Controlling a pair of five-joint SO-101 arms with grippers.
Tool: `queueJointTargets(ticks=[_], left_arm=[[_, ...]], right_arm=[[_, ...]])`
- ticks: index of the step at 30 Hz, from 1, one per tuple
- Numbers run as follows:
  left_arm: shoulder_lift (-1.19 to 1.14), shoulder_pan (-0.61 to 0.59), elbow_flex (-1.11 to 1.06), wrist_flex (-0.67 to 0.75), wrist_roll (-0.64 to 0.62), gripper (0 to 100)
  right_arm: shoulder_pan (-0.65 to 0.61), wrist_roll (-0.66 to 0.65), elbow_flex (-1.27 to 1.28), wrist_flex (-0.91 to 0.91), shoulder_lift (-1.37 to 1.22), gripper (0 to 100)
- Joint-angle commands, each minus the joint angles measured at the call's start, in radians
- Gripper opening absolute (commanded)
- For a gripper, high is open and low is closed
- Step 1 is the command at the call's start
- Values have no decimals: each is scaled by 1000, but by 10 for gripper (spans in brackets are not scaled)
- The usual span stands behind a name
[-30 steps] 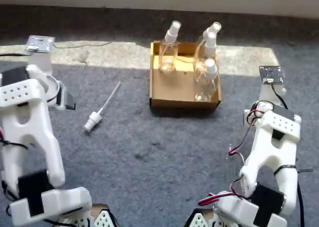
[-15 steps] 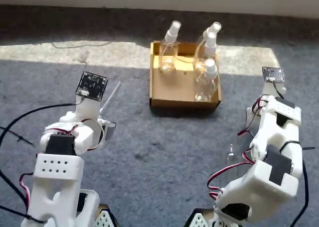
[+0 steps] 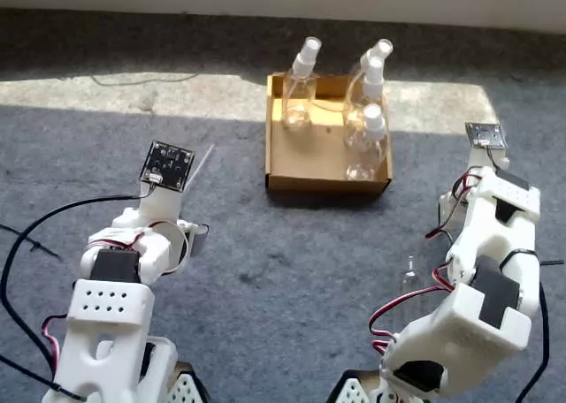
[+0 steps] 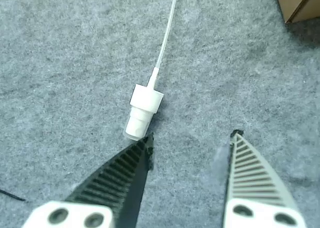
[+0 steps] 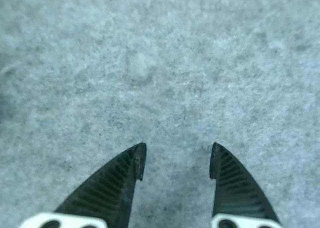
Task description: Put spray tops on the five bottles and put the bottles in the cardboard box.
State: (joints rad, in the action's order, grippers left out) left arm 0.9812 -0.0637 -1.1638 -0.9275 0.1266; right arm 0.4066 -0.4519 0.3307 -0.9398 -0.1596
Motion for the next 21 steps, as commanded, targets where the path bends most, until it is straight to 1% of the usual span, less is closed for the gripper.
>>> queueJointTargets(ticks=[1, 3, 5, 8, 10, 12, 15, 21], left_arm=[[18, 15, 5, 23, -8, 232], [18, 15, 5, 23, -8, 232], [18, 15, 4, 23, -8, 232], [16, 15, 4, 21, -8, 232], [16, 15, 4, 21, -8, 232], [16, 15, 4, 21, -8, 232], [15, 15, 4, 21, -8, 232], [13, 15, 4, 20, -11, 232]], right_arm=[[-70, 68, -127, -188, 148, 180], [-128, 86, -143, -265, 234, 180], [-191, 86, -102, -337, 321, 180], [-283, 91, 18, -410, 437, 180], [-323, 133, 122, -414, 495, 183], [-332, 158, 217, -392, 555, 184], [-337, 160, 328, -387, 622, 185], [-331, 157, 483, -380, 751, 186]])
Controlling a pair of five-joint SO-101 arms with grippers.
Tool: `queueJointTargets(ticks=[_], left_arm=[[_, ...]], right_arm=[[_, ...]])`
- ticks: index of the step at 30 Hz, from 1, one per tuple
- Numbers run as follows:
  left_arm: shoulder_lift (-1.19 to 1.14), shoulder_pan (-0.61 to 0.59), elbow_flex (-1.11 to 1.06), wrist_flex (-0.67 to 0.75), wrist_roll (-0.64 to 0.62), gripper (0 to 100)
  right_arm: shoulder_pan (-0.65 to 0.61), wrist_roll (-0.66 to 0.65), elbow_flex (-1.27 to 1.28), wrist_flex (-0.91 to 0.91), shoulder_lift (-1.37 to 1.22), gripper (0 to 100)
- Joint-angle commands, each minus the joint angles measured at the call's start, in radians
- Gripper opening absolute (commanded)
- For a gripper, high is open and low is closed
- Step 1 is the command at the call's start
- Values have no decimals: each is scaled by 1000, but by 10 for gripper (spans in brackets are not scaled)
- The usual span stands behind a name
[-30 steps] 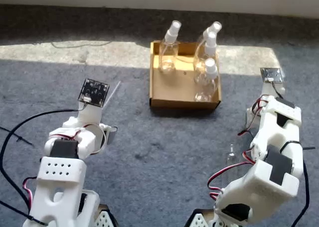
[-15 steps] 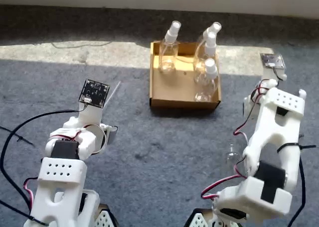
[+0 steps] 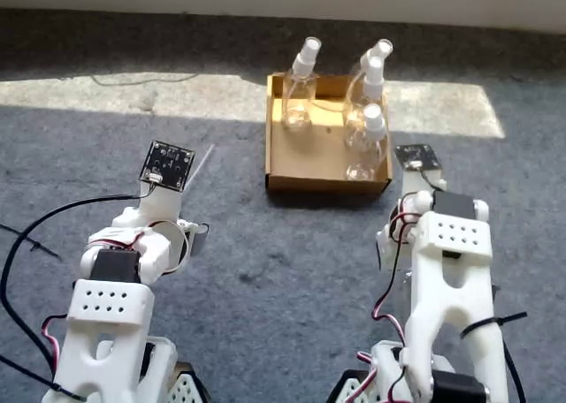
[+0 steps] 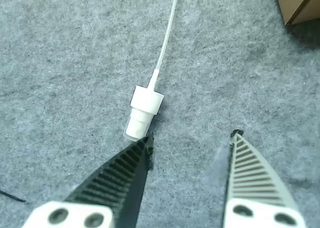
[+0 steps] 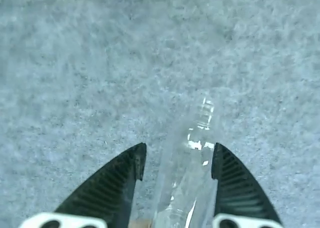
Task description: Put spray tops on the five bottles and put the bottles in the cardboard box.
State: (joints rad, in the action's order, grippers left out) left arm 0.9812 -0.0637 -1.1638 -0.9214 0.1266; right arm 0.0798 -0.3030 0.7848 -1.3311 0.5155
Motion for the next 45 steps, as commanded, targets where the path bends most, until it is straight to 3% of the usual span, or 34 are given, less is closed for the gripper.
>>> queueJointTargets(ticks=[1, 7, 14, 21, 30, 36, 41, 45], left_arm=[[13, 15, 2, 14, -11, 232], [15, 15, -12, 17, -11, 231], [19, 15, -13, 17, -11, 231], [19, 15, -12, 17, -11, 231], [19, 15, -13, 17, -11, 231], [19, 15, -13, 17, -11, 231], [19, 15, -15, 17, -11, 231], [19, 15, -16, 17, -11, 231]], right_arm=[[-4, 8, 42, 12, 94, 187], [18, -8, 93, 2, 171, 255], [101, -78, 131, 16, 182, 256], [85, -71, 311, 194, 182, 256], [90, -75, 384, 246, 180, 254], [91, -77, 380, 246, 180, 74], [150, -77, 344, 249, 180, 65], [240, -77, 102, 251, 77, 63]])
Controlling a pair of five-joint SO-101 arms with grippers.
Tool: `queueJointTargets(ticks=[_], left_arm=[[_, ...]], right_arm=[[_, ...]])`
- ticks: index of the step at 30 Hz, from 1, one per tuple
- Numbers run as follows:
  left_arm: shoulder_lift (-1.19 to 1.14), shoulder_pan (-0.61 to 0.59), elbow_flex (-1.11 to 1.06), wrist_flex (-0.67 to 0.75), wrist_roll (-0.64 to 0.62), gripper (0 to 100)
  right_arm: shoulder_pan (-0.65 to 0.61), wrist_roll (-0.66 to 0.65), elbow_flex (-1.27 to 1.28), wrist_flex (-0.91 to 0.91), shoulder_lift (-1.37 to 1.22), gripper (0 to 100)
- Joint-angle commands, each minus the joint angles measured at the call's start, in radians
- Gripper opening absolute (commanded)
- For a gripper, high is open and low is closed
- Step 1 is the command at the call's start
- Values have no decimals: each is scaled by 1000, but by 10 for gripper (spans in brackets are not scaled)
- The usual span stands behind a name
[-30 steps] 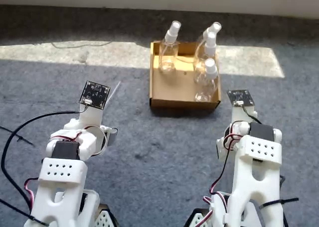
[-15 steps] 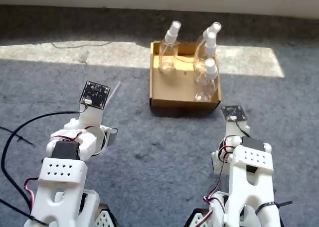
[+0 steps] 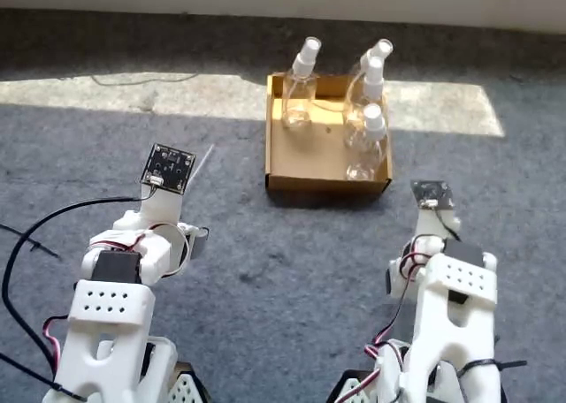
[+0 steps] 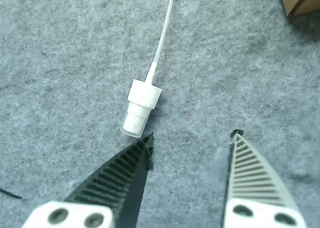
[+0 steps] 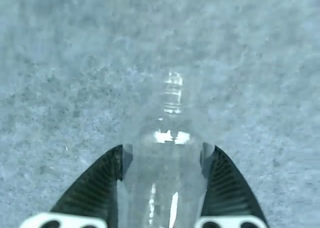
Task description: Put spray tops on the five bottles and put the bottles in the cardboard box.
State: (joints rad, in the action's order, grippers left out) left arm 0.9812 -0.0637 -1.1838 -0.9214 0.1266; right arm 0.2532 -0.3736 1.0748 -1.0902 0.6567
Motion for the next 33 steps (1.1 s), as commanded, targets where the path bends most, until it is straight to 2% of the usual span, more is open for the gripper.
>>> queueJointTargets(ticks=[1, 8, 17, 19, 25, 33], left_arm=[[19, 15, 4, 17, -11, 231], [19, 15, 4, 17, -11, 231], [19, 15, 4, 17, -11, 231], [19, 18, 4, 17, -11, 231], [19, 18, 4, 17, -11, 231], [19, 19, 5, 14, -11, 231]], right_arm=[[90, -11, -252, 10, -120, 63], [125, -112, -674, 30, -555, 63], [128, -118, -1079, 30, -1035, 67], [128, -118, -1090, 30, -1063, 77], [113, -215, -1095, -111, -1043, 218], [64, -212, -1211, -226, -1015, 228]])
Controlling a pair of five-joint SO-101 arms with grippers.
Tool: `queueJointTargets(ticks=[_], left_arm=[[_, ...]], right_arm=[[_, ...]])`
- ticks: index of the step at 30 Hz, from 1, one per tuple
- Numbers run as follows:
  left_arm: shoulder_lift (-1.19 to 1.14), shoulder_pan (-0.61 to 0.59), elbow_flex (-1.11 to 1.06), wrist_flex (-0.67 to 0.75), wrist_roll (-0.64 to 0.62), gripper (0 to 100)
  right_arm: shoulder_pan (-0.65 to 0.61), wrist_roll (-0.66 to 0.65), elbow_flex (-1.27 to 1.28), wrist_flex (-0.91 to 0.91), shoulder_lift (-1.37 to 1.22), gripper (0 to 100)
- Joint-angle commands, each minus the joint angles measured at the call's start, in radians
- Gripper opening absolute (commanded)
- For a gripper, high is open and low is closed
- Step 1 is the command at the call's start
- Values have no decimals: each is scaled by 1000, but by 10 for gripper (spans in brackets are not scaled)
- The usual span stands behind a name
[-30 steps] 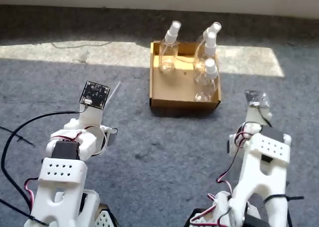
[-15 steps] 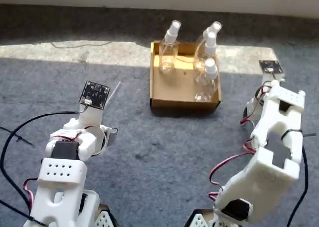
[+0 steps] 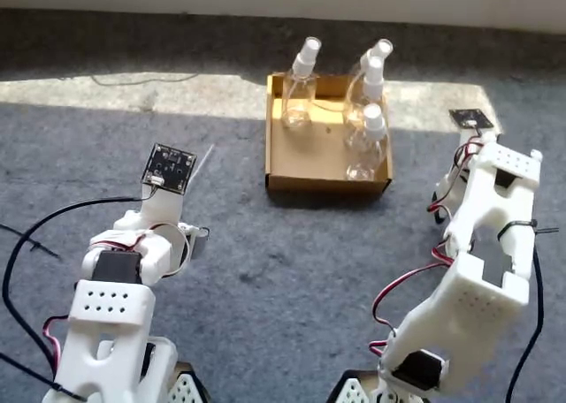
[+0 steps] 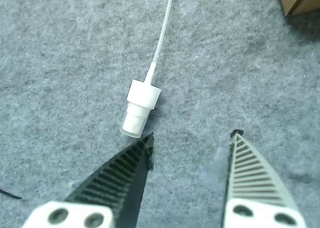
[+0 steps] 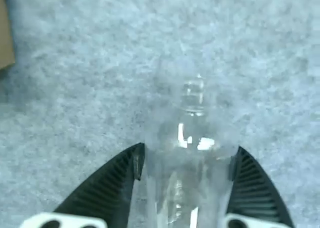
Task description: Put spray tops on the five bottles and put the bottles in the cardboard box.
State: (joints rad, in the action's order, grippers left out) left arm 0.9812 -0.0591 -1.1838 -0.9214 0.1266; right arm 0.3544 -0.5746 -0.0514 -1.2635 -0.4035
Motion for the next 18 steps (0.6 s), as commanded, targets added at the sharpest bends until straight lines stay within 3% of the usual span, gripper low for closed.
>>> queueJointTargets(ticks=[1, 5, 18], left_arm=[[19, 13, 5, 12, -11, 231], [19, 12, 5, 12, -11, 231], [19, 13, 4, 12, -11, 231]], right_arm=[[-47, -11, -102, -71, 45, 232], [-58, -11, -159, -101, 45, 280], [-64, -14, -274, -102, -77, 281]])
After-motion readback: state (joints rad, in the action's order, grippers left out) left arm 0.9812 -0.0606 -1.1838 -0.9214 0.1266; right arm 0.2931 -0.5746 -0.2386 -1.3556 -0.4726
